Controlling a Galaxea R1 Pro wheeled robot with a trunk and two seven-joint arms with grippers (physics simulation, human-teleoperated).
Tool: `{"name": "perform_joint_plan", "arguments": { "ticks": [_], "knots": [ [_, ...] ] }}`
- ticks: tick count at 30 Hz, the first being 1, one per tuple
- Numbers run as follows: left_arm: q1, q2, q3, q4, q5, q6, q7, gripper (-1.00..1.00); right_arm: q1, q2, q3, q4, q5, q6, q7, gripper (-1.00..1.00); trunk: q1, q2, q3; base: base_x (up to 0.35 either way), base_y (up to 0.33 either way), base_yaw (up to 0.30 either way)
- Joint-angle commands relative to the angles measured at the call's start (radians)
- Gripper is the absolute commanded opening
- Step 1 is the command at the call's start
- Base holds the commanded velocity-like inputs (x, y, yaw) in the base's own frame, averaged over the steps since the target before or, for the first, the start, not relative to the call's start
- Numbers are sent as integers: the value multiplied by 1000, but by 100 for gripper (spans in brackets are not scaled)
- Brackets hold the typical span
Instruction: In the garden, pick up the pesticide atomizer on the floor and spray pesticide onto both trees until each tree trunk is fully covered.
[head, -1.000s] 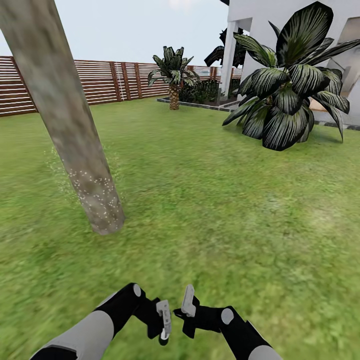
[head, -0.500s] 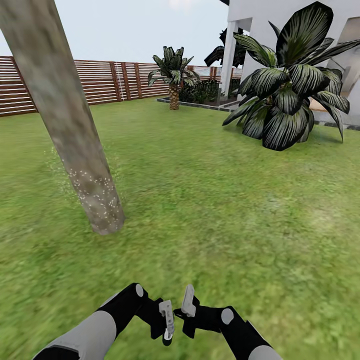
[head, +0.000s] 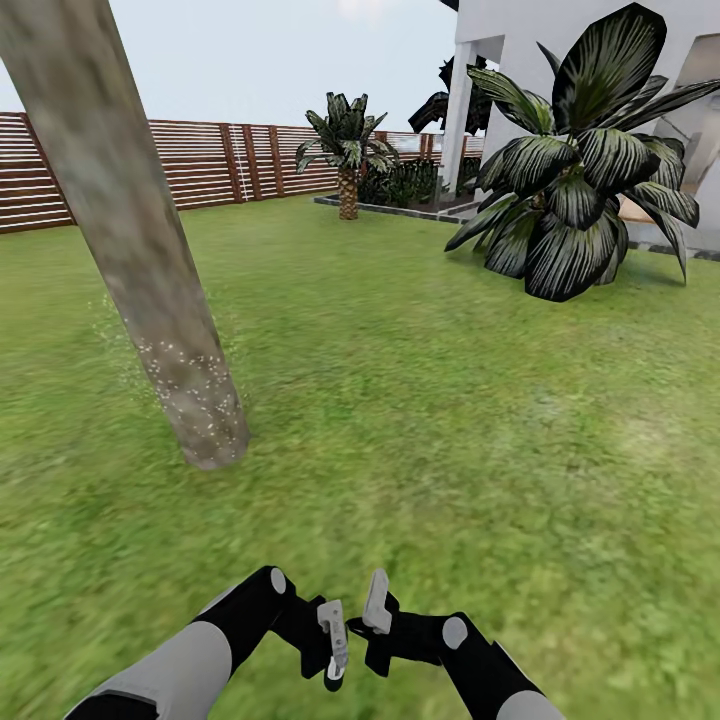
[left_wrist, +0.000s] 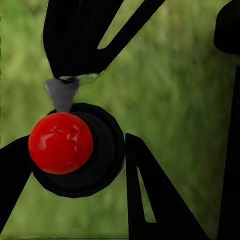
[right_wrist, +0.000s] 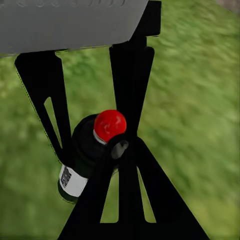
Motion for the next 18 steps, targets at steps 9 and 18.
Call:
{"name": "perform_joint_plan", "arguments": {
  "ticks": [9, 18],
  "knots": [
    [0, 126, 1, 0, -6, 5, 2, -100, 0, 0, 0, 0, 0, 0, 0, -100, 0, 0, 0, 0, 0, 0],
    [7, 334, -6, 34, -13, 7, 5, -100, 0, 0, -4, 3, -2, -1, -1, 100, 0, 0, 0, 0, 0, 0]
  ]
}}
